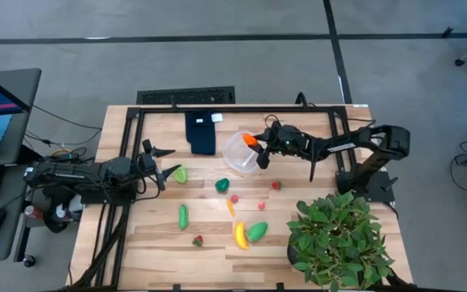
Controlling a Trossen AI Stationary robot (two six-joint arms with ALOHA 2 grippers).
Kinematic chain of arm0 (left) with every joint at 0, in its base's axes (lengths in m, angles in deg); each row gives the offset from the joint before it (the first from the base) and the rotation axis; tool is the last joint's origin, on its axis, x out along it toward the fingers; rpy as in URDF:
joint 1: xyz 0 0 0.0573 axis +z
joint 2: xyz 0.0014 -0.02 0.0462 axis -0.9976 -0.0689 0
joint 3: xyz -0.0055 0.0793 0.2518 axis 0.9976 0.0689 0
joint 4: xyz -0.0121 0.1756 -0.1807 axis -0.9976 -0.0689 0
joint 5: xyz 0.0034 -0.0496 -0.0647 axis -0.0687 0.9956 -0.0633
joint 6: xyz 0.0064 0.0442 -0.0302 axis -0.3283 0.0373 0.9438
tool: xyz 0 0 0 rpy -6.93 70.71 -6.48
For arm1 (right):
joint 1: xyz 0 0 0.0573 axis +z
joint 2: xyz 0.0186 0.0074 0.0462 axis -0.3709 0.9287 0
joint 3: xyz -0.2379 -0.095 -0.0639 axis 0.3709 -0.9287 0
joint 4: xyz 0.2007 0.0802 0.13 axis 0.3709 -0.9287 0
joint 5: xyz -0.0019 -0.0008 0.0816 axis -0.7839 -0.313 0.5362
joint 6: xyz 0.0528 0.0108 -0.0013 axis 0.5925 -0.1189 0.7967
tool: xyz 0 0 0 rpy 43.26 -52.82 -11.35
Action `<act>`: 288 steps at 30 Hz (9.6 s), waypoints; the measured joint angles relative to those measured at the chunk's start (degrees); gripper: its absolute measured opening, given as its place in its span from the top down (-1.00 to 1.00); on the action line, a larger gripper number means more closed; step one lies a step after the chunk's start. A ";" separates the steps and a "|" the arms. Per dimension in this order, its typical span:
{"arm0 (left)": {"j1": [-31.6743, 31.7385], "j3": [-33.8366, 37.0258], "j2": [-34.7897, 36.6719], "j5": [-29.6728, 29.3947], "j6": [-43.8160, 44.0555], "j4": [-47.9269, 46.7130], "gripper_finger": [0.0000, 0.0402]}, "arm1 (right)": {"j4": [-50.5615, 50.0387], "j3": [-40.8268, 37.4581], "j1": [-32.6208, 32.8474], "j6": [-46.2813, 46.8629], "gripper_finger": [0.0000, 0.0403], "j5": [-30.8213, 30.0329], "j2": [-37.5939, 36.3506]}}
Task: Pick and placing Produce into tupperware
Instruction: Put the orange carrot into the transparent container, then put the starfruit into the transparent container
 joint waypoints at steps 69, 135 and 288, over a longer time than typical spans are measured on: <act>0.00 0.00 -0.02 0.02 -0.72 -0.02 -0.32 | -12.87 -0.02 0.30 -6.41 -0.10 1.50 -5.53; 0.02 -12.04 -20.01 -1.34 57.69 -29.76 -0.32 | -50.52 -5.90 20.64 7.04 -0.10 -3.11 -29.31; 12.72 -20.79 -63.49 22.58 -3.65 -1.64 -0.32 | -47.37 -5.86 24.64 9.05 -0.10 -3.26 -29.29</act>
